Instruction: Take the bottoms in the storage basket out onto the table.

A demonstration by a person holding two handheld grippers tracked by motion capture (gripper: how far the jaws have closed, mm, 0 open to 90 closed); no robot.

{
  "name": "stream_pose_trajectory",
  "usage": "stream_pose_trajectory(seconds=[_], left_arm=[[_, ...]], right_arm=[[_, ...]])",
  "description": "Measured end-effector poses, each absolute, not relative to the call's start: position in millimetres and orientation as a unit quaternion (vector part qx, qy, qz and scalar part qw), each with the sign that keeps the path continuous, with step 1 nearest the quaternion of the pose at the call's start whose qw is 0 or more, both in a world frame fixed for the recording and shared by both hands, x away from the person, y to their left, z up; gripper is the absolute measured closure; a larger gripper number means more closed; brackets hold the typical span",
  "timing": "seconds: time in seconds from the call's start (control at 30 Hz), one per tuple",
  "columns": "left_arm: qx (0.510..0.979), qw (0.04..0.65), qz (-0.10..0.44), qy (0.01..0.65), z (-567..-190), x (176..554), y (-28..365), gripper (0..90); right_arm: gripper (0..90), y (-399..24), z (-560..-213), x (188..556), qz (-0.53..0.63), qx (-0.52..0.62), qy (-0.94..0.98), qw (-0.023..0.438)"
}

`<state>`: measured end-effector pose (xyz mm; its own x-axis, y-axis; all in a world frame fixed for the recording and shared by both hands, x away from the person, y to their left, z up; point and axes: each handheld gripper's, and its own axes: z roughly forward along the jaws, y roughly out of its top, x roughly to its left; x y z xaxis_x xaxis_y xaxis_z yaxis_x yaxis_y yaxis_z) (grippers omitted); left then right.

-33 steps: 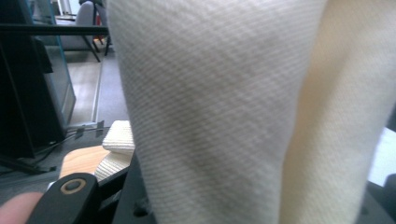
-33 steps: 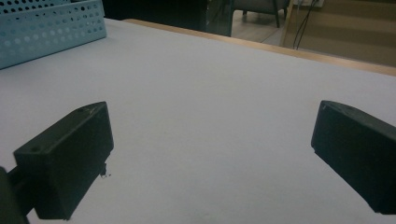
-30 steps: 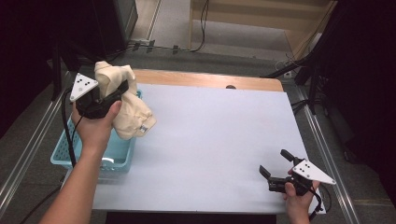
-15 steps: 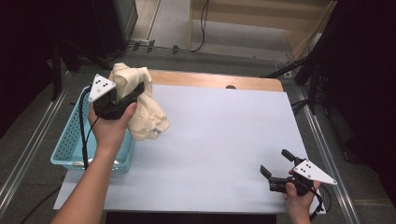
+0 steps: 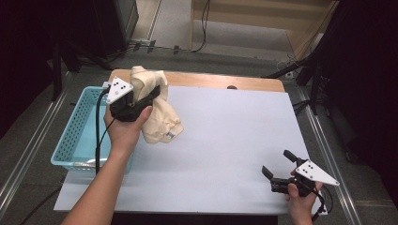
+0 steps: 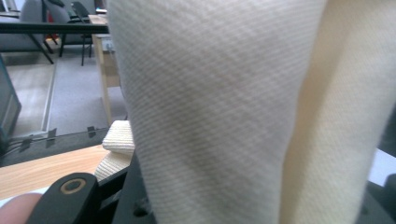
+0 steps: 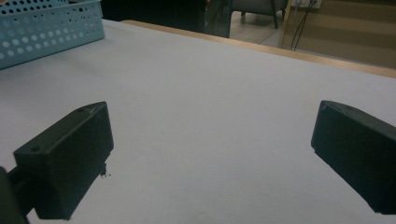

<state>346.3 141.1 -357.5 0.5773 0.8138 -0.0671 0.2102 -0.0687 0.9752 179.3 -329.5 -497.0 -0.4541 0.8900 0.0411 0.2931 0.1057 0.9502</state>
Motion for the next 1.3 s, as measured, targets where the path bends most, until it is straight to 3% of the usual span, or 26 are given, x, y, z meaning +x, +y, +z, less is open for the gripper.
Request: stream_pose_trajectory(seconds=[1.3], left_arm=[[0.719, 0.575, 0.182, 0.345, -395.7, 347.0, 56.8, 63.0]], right_arm=[[0.0, -332.1, -497.6, 179.4, 0.509, 0.432, 0.683, 0.296]])
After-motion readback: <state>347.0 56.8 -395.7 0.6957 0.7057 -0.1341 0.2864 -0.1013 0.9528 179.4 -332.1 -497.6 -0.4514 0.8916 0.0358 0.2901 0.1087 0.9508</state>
